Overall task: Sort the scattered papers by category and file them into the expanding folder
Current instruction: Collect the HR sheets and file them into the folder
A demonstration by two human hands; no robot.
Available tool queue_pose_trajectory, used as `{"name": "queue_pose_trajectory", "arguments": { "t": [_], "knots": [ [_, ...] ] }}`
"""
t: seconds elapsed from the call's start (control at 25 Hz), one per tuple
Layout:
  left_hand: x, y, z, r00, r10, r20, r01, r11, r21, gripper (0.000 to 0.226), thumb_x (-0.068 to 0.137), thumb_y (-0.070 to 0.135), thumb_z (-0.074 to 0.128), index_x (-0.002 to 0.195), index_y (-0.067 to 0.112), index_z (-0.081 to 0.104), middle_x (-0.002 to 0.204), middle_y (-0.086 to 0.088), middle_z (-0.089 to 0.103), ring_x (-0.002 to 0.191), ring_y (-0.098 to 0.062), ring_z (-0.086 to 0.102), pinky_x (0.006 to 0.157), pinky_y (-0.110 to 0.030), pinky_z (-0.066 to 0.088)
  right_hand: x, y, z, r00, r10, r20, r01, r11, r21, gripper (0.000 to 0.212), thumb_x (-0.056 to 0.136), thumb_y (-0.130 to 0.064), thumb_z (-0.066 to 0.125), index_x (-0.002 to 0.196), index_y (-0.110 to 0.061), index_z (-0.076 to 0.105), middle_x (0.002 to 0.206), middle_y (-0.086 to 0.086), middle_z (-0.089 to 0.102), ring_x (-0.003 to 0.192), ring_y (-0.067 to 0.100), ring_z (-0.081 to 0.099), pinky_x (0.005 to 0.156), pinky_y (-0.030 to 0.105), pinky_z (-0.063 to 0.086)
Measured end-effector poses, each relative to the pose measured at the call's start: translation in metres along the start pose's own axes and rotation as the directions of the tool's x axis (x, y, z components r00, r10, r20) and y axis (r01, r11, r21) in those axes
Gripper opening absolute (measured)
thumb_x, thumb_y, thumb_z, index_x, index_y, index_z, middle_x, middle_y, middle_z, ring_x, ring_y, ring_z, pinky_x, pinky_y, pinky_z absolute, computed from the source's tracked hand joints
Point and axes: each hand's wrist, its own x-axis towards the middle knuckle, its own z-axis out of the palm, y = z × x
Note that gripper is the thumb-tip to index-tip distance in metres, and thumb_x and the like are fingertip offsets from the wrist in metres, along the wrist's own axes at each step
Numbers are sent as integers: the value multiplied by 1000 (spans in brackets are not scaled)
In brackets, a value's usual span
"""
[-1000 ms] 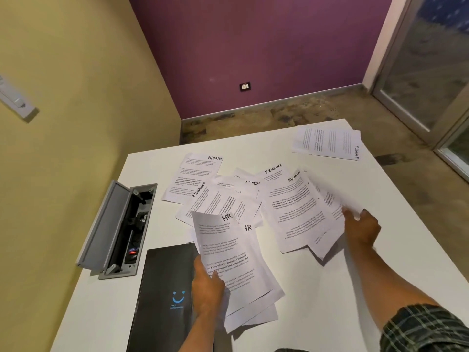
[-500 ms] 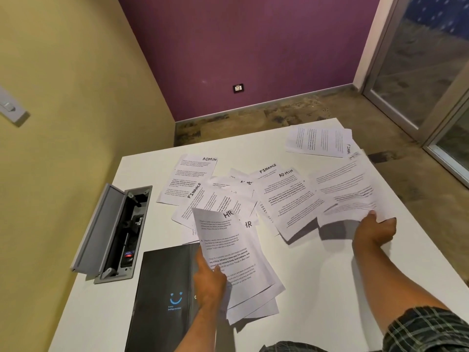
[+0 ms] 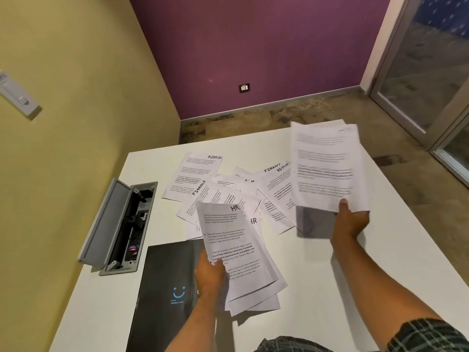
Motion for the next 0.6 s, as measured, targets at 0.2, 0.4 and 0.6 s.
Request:
{"name": "queue_pose_trajectory", "arguments": {
  "t": [0.2,0.4,0.6],
  "knots": [
    [10,-6,1,993,-77,87,90,984,-157,24,91,1,61,108,17,65,101,-2,73,82,-17,70,60,-25,60,-62,27,-16,836,471,283,-310,830,-464,14,91,9,55,97,-3,61,79,22,72,55,27,66,47,33,55],
    [3,-2,4,977,-172,127,201,942,-268,22,98,9,48,111,16,65,101,-9,74,89,-28,72,62,-32,60,-99,60,-53,678,638,365,-248,665,-704,32,80,20,56,101,-2,65,71,18,66,55,35,64,58,41,53],
    [18,-19,14,963,-188,194,216,968,-132,54,87,74,46,110,27,61,98,2,75,91,-26,72,86,-47,57,-97,60,-58,590,669,452,-49,589,-807,27,80,2,76,105,-4,70,75,14,74,51,25,58,50,30,44]
  ]
}}
